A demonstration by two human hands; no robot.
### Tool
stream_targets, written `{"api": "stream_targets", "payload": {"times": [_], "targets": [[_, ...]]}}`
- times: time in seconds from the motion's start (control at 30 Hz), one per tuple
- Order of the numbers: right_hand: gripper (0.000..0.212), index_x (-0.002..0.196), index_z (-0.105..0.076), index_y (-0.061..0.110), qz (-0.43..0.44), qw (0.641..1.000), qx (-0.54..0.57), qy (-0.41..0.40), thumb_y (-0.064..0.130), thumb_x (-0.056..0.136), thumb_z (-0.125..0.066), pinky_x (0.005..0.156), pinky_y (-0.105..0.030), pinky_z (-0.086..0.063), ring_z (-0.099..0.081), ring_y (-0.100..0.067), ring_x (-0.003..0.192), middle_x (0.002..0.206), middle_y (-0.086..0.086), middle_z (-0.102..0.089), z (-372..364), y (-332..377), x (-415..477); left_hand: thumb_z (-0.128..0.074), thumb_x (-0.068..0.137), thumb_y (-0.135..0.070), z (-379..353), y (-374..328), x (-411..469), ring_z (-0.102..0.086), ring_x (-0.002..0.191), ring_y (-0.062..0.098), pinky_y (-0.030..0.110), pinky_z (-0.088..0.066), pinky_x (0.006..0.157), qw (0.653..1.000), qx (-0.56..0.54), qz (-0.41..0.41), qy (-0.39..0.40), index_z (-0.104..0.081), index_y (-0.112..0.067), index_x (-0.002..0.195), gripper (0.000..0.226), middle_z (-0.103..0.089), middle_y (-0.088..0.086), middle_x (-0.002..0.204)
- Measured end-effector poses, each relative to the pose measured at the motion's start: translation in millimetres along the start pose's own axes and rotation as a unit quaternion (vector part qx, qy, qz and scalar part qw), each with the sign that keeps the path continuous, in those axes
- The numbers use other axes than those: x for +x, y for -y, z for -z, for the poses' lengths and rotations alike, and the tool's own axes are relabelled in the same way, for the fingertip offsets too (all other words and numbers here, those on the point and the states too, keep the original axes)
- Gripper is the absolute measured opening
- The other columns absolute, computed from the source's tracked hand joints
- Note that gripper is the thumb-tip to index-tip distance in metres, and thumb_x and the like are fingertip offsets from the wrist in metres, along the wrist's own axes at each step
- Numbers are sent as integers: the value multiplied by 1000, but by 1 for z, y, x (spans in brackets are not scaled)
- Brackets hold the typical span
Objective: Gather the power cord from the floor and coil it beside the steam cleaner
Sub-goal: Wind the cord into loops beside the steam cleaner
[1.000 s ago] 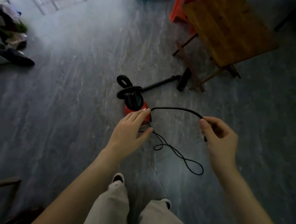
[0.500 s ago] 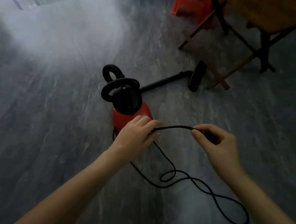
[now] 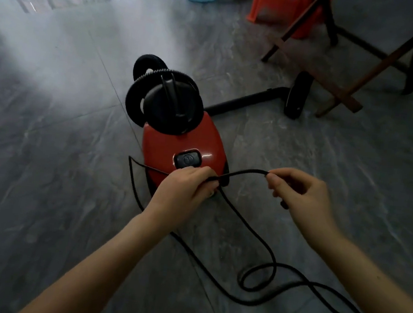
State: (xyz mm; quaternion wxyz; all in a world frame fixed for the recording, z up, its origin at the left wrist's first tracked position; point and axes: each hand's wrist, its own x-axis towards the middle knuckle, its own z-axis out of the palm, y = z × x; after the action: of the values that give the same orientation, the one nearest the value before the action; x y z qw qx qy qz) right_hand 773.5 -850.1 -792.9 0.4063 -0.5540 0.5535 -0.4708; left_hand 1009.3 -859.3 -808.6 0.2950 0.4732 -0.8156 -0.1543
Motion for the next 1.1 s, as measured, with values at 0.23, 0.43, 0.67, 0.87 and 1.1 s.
{"api": "stream_targets", "payload": {"times": [0.23,0.43,0.67,0.87,1.1], "targets": [[17,79,-74,30,-34,992,40,-118,25,92,-64,47,-15,-46,-57,2,56,66,12,-68,15,-22,-6,-60,94,-27,16,19,7,-63,72,15,37,-51,68,998,50,30,-39,-66,-14,91,14,-68,-2,80],[25,89,-71,28,-79,990,68,-99,16,97,-51,52,-30,-49,-58,-6,55,67,11,-64,7,-35,-15,-60,96,-19,-11,-1,2,-56,58,5,23,-46,54,975,-178,123,-48,-68,-15,84,15,-61,-11,66],[27,104,-70,21,-73,989,117,-46,5,100,-49,47,-19,-50,-59,-8,54,67,8,-65,-19,-39,-23,-48,103,-20,-17,-9,12,-42,50,5,18,-39,48,911,-353,208,-46,-67,-12,87,25,-46,-2,56],[35,115,-70,19,-144,965,218,4,-2,98,-48,74,-36,-61,-70,-13,72,78,2,-68,-33,-40,-24,-38,103,-8,-32,-9,10,-49,61,5,28,-49,66,885,-391,251,-5,-66,-13,97,29,-48,-2,70],[30,113,-71,26,-123,966,220,61,8,90,-65,74,-28,-59,-73,-16,86,85,-4,-70,-35,-40,-27,-44,98,6,-40,-4,5,-67,77,18,38,-58,81,717,-630,297,-6,-62,-6,117,29,-61,6,80]]}}
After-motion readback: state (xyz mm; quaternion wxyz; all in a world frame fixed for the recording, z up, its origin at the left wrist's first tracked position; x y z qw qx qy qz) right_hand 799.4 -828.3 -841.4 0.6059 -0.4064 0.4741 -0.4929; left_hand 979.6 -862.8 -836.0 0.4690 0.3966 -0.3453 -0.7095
